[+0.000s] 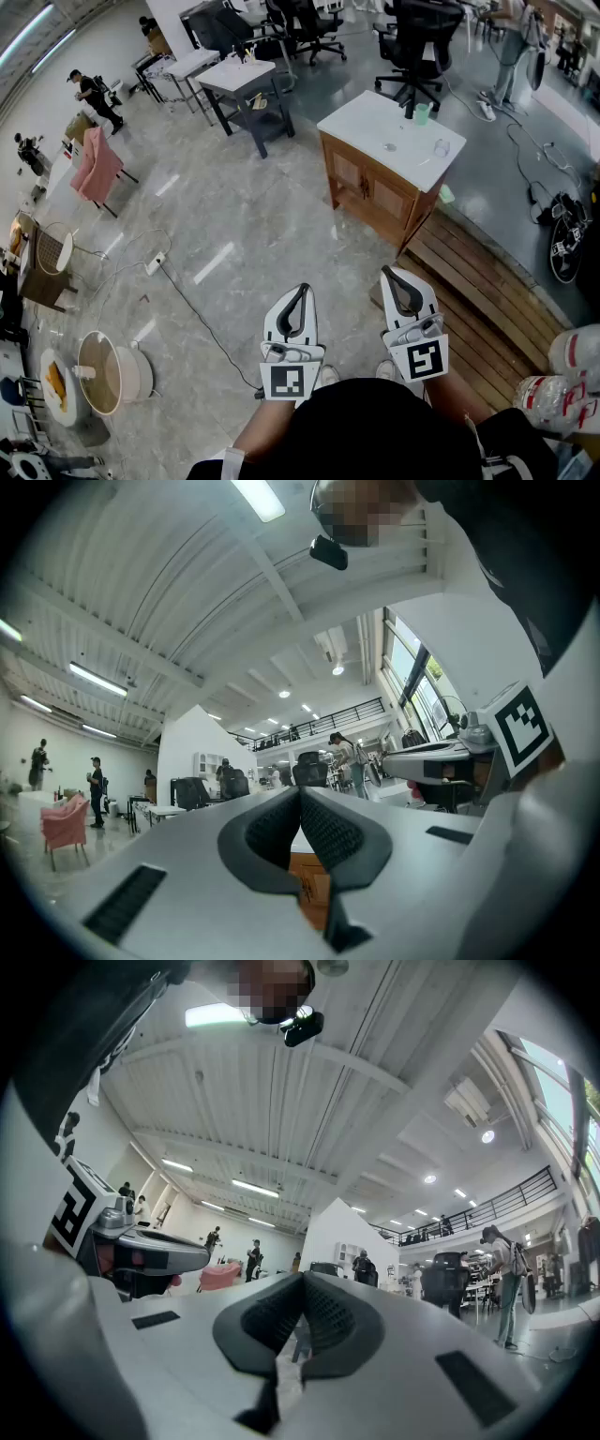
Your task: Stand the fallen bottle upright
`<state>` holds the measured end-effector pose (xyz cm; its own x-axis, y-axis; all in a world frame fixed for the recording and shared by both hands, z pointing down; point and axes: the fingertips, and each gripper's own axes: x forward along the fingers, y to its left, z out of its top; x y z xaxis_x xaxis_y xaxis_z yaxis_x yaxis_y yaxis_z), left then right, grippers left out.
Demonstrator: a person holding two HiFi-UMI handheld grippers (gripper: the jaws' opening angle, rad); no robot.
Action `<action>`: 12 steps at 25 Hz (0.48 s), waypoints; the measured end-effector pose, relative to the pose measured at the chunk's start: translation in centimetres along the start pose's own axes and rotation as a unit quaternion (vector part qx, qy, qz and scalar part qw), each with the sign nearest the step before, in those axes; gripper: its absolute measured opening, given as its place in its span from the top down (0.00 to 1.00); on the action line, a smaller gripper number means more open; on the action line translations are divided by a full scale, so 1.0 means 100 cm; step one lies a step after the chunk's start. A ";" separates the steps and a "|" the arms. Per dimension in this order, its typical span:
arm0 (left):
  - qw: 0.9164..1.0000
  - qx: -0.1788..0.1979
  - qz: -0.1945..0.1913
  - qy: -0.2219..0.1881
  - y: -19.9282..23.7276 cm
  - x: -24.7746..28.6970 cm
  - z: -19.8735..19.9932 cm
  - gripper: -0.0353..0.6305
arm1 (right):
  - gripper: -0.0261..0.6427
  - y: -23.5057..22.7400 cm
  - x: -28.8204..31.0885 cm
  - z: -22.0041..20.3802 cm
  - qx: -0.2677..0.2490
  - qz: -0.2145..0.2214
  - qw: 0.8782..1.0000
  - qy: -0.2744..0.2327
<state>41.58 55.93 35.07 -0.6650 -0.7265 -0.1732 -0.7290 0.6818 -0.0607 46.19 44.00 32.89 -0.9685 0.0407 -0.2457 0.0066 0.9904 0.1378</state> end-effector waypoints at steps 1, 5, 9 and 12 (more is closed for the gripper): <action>1.000 0.002 0.000 -0.002 0.003 0.000 -0.002 0.92 | 0.94 0.002 0.002 -0.003 0.000 0.000 1.000 0.001; 1.000 0.002 0.000 -0.001 0.017 -0.001 -0.006 0.92 | 0.94 0.010 0.010 -0.009 -0.001 -0.002 1.000 0.007; 1.000 -0.002 -0.001 -0.005 0.036 -0.004 -0.006 0.92 | 0.94 0.023 0.020 -0.008 -0.002 -0.005 1.000 0.003; 1.000 -0.008 -0.001 -0.008 0.055 -0.008 -0.006 0.92 | 0.94 0.037 0.030 -0.007 -0.001 -0.010 1.000 -0.002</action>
<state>38.03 60.23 35.48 -0.6611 -0.7261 -0.1887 -0.7327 0.6790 -0.0460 43.17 47.65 33.33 -0.9674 0.0211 -0.2523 -0.0135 0.9908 0.1345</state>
